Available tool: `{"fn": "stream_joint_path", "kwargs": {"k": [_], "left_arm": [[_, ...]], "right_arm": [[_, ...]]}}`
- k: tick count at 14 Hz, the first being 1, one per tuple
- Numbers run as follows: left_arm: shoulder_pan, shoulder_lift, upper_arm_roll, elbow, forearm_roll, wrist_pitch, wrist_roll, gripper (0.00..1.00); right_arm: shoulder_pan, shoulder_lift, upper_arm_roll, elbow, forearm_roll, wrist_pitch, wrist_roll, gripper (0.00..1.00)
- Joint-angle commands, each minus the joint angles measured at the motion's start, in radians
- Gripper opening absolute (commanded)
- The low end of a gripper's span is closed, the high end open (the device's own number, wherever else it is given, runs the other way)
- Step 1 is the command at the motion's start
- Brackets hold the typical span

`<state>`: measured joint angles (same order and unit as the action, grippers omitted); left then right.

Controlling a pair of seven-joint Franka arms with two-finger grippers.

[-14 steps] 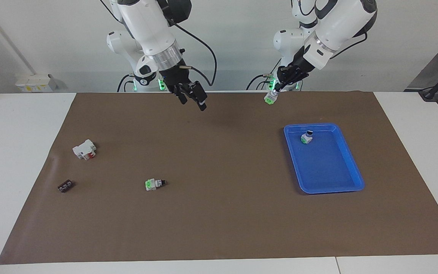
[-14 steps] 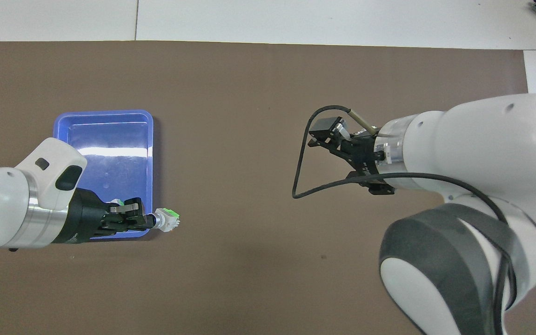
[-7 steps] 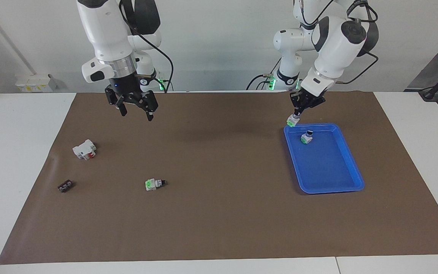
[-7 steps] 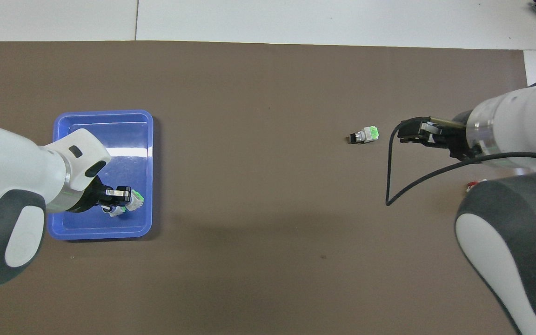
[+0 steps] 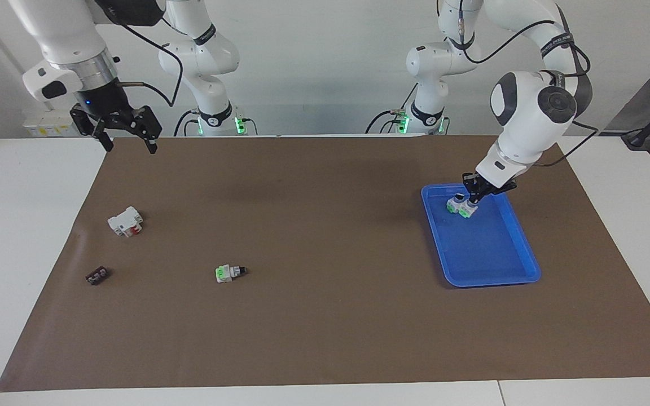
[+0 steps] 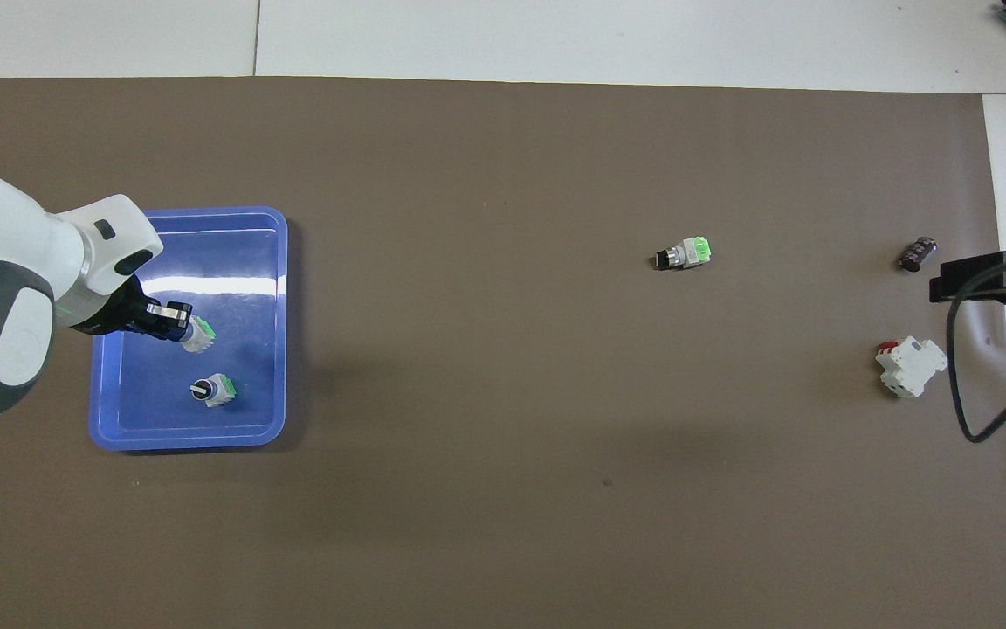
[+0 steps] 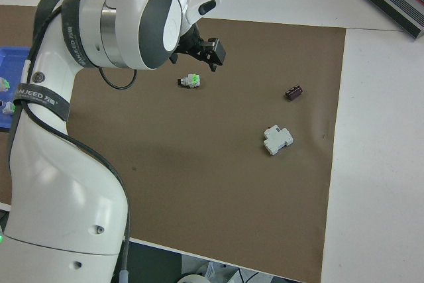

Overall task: Turn and place switch with both arms
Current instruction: 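Lower the switch into the blue tray with the left gripper while the right withdraws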

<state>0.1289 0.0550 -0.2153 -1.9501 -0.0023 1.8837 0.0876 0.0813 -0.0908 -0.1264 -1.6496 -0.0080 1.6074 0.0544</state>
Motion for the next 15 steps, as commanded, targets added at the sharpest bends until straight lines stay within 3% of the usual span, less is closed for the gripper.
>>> {"fn": "stream_joint_path", "kwargs": {"k": [1, 6, 8, 15], "left_arm": [[0.038, 0.026, 0.020, 0.016, 0.022, 0.015, 0.075, 0.00], [0.080, -0.007, 0.050, -0.113, 0.019, 0.050, 0.116, 0.00], [0.084, -0.036, 0.054, -0.174, 0.019, 0.063, 0.113, 0.00], [0.084, -0.066, 0.056, -0.250, 0.018, 0.127, 0.097, 0.00]], "right_arm": [[0.015, 0.042, -0.004, 0.065, -0.023, -0.053, 0.010, 1.00], [-0.032, 0.034, 0.037, 0.053, -0.007, -0.055, 0.061, 1.00], [-0.034, 0.046, 0.040, 0.086, -0.018, -0.120, 0.065, 1.00], [-0.034, 0.026, 0.039, 0.064, -0.003, -0.118, 0.064, 1.00]]}}
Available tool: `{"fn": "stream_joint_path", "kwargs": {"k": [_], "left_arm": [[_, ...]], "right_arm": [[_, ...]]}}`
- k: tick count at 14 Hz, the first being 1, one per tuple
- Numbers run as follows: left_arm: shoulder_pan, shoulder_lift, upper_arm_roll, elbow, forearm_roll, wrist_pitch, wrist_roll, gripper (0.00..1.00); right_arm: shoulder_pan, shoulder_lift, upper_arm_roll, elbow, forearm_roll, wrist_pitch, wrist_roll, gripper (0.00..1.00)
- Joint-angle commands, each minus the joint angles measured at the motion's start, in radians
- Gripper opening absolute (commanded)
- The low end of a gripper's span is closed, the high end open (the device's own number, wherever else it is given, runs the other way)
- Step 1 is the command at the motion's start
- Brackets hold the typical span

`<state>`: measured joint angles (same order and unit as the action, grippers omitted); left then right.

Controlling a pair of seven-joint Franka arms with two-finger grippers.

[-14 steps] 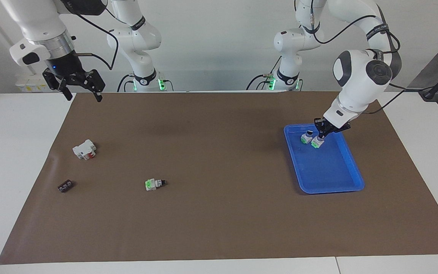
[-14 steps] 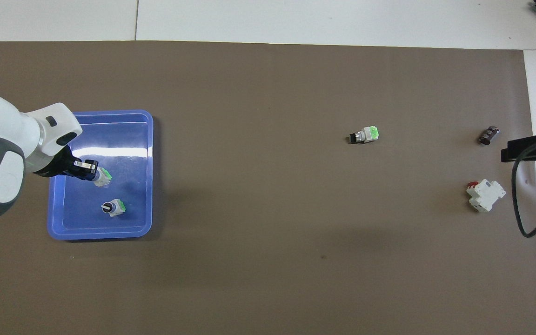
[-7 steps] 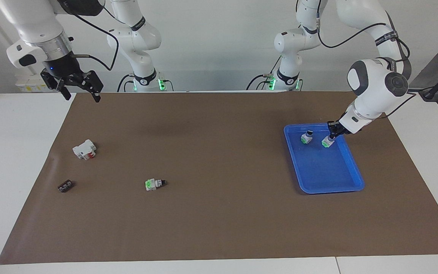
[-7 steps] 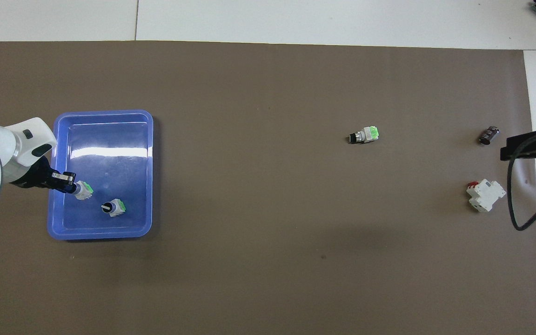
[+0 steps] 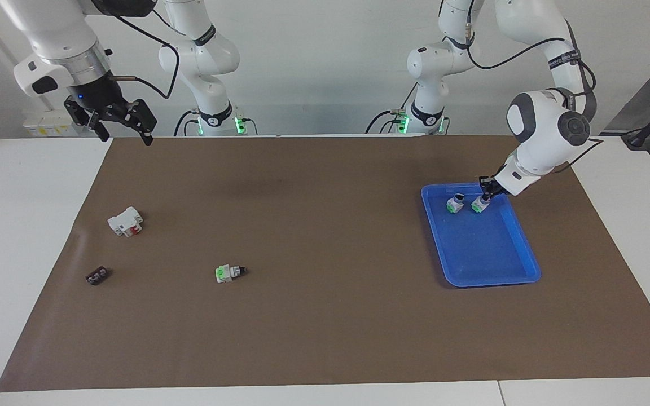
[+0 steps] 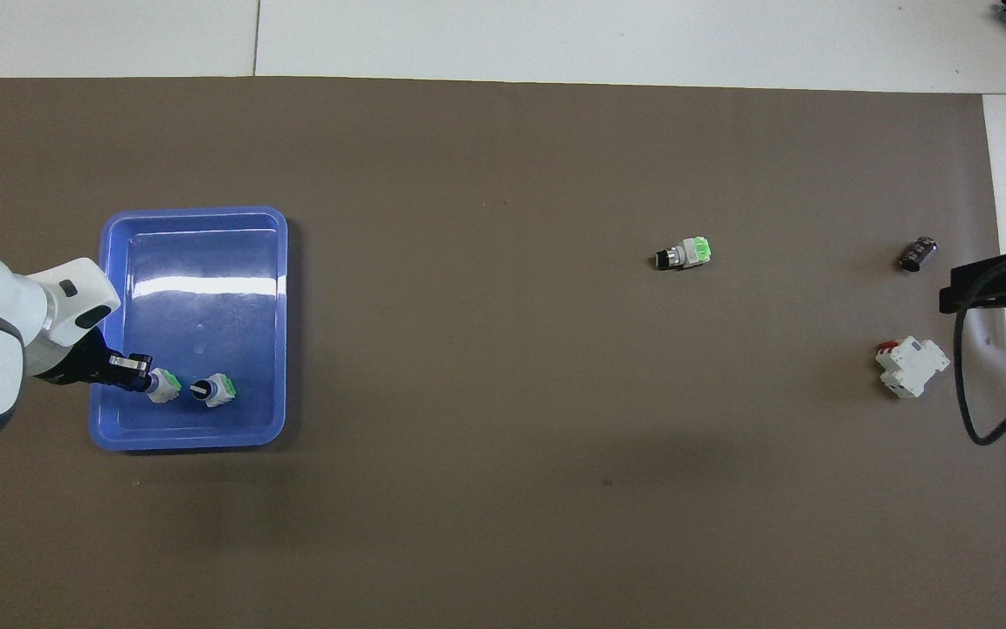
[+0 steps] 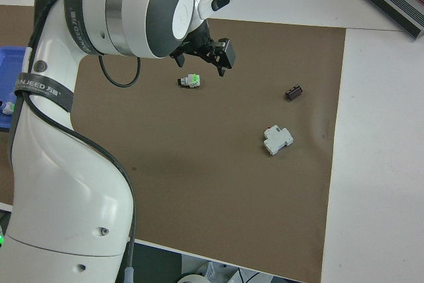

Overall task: Turn and place switch with both arms
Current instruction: 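Open the left gripper and lift it away from the tray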

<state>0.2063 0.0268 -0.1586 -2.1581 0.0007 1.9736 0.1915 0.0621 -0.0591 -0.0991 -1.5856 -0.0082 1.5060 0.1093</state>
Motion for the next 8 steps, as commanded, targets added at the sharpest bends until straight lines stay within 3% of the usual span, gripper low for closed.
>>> {"fn": "stream_joint_path", "kwargs": {"k": [1, 2, 3, 4, 8], "left_arm": [[0.007, -0.033, -0.001, -0.031, 0.016, 0.039, -0.006, 0.07], [0.002, -0.030, -0.001, -0.013, 0.016, 0.036, -0.004, 0.43], [-0.008, -0.030, -0.001, 0.004, 0.016, 0.033, -0.007, 0.66], [-0.014, -0.031, -0.004, 0.024, 0.016, 0.036, -0.007, 1.00], [-0.076, -0.070, -0.002, 0.128, 0.016, 0.024, -0.006, 1.00]], "right_arm": [[-0.016, -0.005, 0.012, -0.001, -0.003, -0.015, 0.009, 1.00], [-0.015, -0.007, 0.012, -0.001, -0.003, -0.015, 0.010, 1.00], [-0.015, -0.011, 0.012, 0.001, -0.003, -0.015, 0.010, 1.00], [-0.015, -0.014, 0.013, -0.001, -0.003, -0.015, 0.010, 1.00], [-0.015, -0.021, 0.012, 0.001, -0.003, -0.015, 0.010, 1.00]]}}
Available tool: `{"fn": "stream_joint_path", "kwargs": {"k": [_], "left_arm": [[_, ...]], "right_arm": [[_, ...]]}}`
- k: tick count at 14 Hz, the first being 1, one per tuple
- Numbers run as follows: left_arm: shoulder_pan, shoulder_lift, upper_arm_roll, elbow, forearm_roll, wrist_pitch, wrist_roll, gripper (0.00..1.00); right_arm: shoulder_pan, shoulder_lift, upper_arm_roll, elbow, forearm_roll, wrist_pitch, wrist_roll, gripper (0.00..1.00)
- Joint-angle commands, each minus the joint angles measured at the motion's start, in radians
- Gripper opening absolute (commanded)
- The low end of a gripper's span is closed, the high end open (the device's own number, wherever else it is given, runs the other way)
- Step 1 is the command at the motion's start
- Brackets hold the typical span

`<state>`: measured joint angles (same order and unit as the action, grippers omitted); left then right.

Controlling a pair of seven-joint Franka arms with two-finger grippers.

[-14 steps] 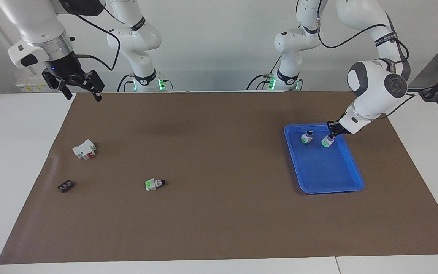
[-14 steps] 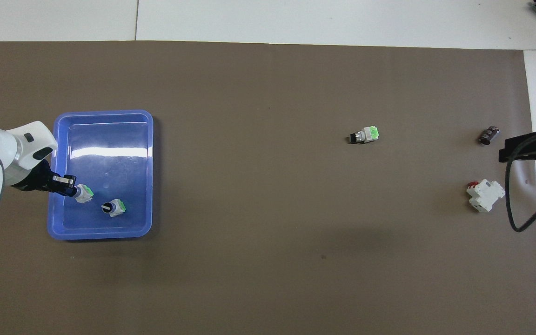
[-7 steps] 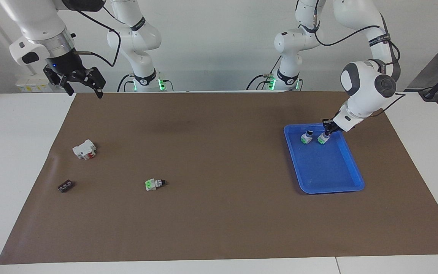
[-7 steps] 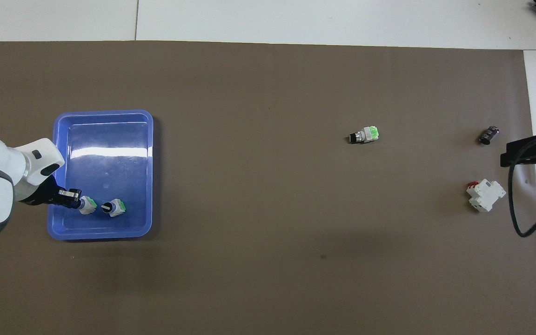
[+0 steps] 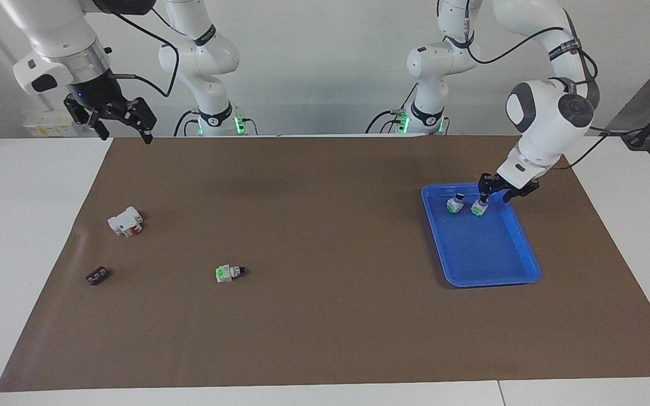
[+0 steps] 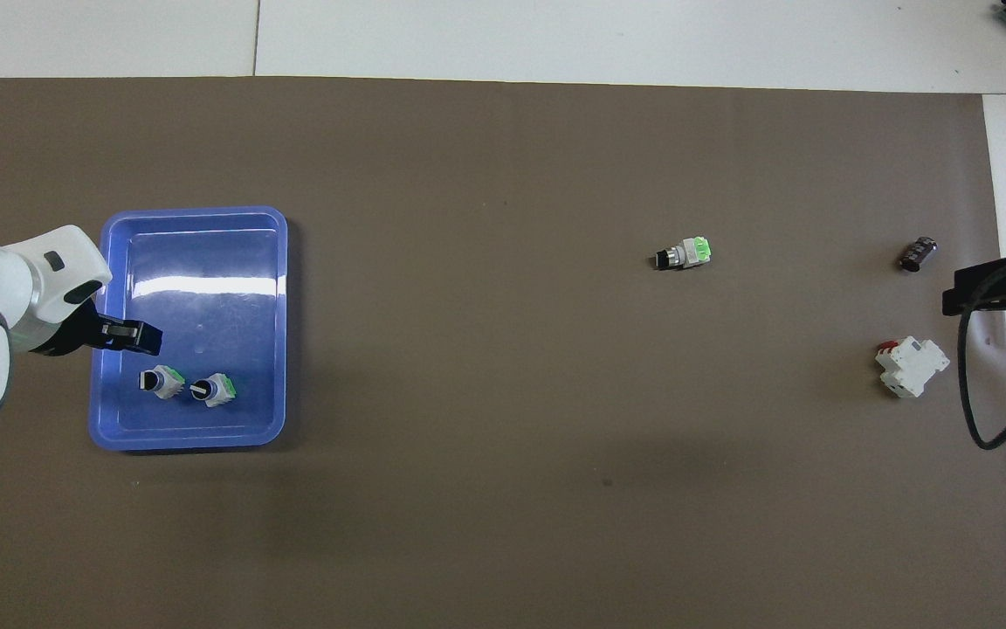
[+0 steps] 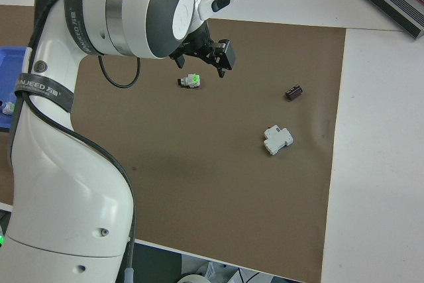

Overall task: Turn and place switch with both arms
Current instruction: 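Open the left gripper and lift it away from the tray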

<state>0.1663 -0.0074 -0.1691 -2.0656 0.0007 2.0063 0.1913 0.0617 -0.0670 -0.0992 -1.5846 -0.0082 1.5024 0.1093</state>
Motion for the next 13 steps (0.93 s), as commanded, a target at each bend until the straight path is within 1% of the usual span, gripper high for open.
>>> {"fn": "stream_joint_path", "kwargs": {"k": [1, 2, 4, 7, 8, 9, 11, 12, 13], "left_arm": [[-0.050, -0.057, 0.008, 0.056, 0.016, -0.009, -0.006, 1.00], [-0.065, -0.072, 0.010, 0.083, 0.016, -0.018, -0.007, 1.00], [-0.117, -0.079, 0.038, 0.164, 0.015, -0.091, -0.009, 1.00], [-0.244, -0.063, 0.136, 0.310, 0.007, -0.219, -0.018, 1.00], [-0.273, -0.057, 0.164, 0.365, 0.004, -0.265, -0.019, 1.00], [-0.295, -0.034, 0.187, 0.428, 0.002, -0.323, -0.018, 1.00], [-0.318, 0.015, 0.215, 0.562, -0.019, -0.455, -0.018, 1.00], [-0.311, 0.029, 0.221, 0.609, -0.024, -0.498, -0.018, 1.00], [-0.300, 0.030, 0.223, 0.628, -0.024, -0.521, -0.018, 1.00]], "right_arm": [[-0.014, -0.013, 0.012, 0.000, -0.003, -0.011, 0.010, 1.00], [-0.014, -0.013, 0.012, 0.000, -0.003, -0.013, 0.010, 1.00], [-0.014, -0.013, 0.012, 0.000, -0.003, -0.011, 0.010, 1.00], [-0.014, -0.013, 0.012, 0.000, -0.003, -0.011, 0.010, 1.00], [-0.014, -0.013, 0.013, -0.002, -0.003, -0.011, 0.010, 1.00], [-0.014, -0.013, 0.012, 0.000, -0.003, -0.013, 0.010, 1.00], [-0.014, -0.013, 0.012, 0.000, -0.003, -0.013, 0.010, 1.00], [-0.014, -0.013, 0.013, -0.002, -0.003, -0.011, 0.010, 1.00], [-0.014, -0.013, 0.012, 0.000, -0.003, -0.011, 0.010, 1.00]]}}
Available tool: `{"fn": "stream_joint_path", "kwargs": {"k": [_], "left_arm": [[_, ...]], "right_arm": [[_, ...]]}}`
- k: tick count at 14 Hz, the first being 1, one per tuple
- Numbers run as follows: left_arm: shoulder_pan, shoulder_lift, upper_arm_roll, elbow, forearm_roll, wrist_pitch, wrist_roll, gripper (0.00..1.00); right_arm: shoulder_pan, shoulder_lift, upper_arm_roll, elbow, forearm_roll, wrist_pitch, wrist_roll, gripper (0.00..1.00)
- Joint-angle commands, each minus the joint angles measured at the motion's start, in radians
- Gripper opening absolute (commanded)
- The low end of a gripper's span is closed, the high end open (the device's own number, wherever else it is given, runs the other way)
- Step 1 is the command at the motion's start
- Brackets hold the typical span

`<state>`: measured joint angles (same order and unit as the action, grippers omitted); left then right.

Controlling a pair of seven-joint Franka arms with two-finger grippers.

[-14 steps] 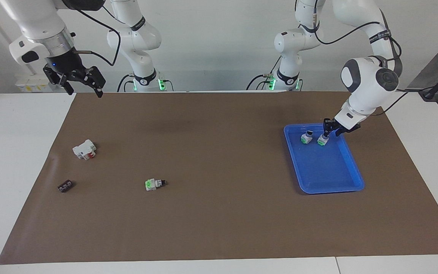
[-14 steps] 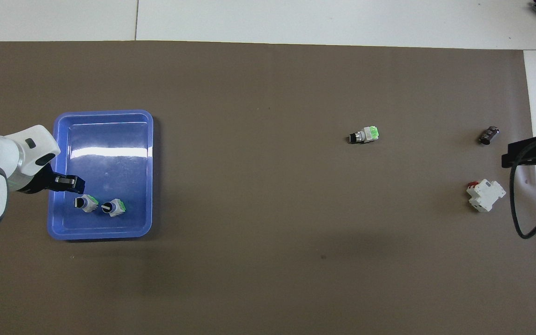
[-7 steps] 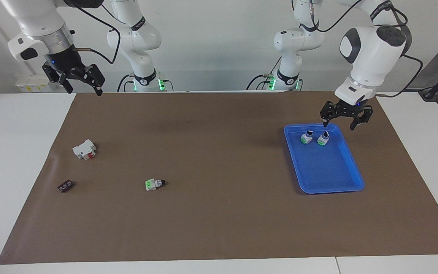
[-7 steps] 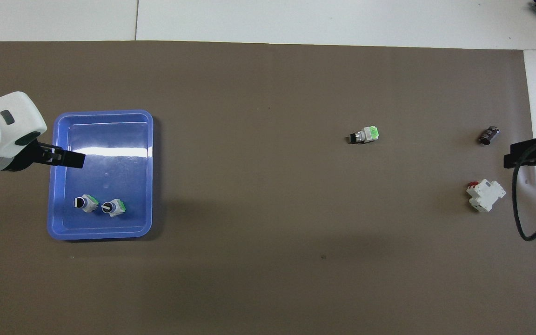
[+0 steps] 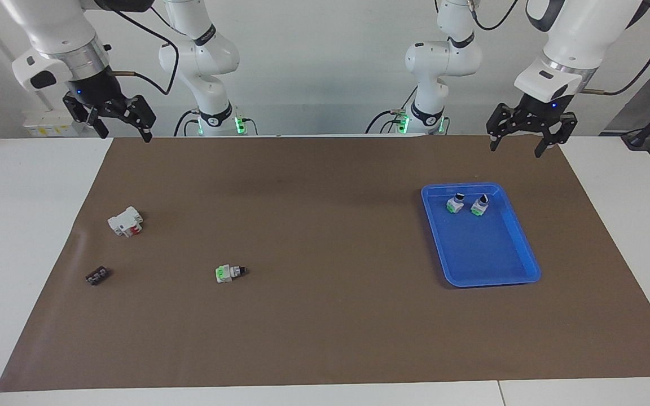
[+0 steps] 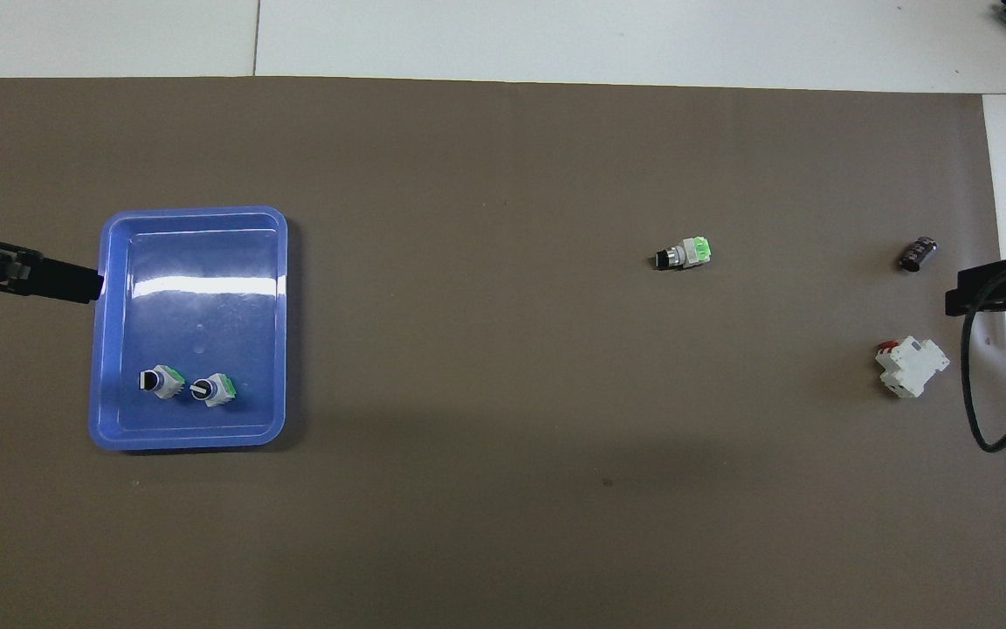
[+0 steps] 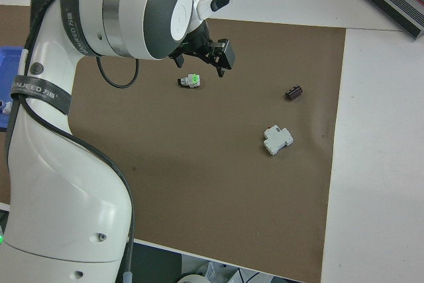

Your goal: Turn and place switch with both arms

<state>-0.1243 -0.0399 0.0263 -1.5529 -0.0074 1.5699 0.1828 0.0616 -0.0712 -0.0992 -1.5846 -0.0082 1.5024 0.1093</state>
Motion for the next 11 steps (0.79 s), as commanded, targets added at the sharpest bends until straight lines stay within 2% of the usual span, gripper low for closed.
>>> {"fn": "stream_joint_path", "kwargs": {"k": [1, 5, 8, 11], "left_arm": [[-0.008, 0.061, 0.029, 0.117, -0.013, -0.096, -0.009, 1.00], [0.028, 0.006, 0.018, 0.079, -0.003, -0.137, -0.014, 1.00], [0.049, -0.003, 0.009, 0.065, -0.003, -0.160, -0.025, 1.00], [0.095, -0.011, -0.058, 0.051, -0.002, -0.180, -0.080, 1.00]], "right_arm": [[-0.014, -0.009, 0.012, 0.000, -0.003, -0.013, 0.010, 1.00], [-0.014, -0.009, 0.012, 0.000, -0.003, -0.013, 0.010, 1.00], [-0.014, -0.009, 0.012, 0.000, -0.003, -0.013, 0.010, 1.00], [-0.014, -0.009, 0.012, -0.002, -0.003, -0.011, 0.010, 1.00]]}}
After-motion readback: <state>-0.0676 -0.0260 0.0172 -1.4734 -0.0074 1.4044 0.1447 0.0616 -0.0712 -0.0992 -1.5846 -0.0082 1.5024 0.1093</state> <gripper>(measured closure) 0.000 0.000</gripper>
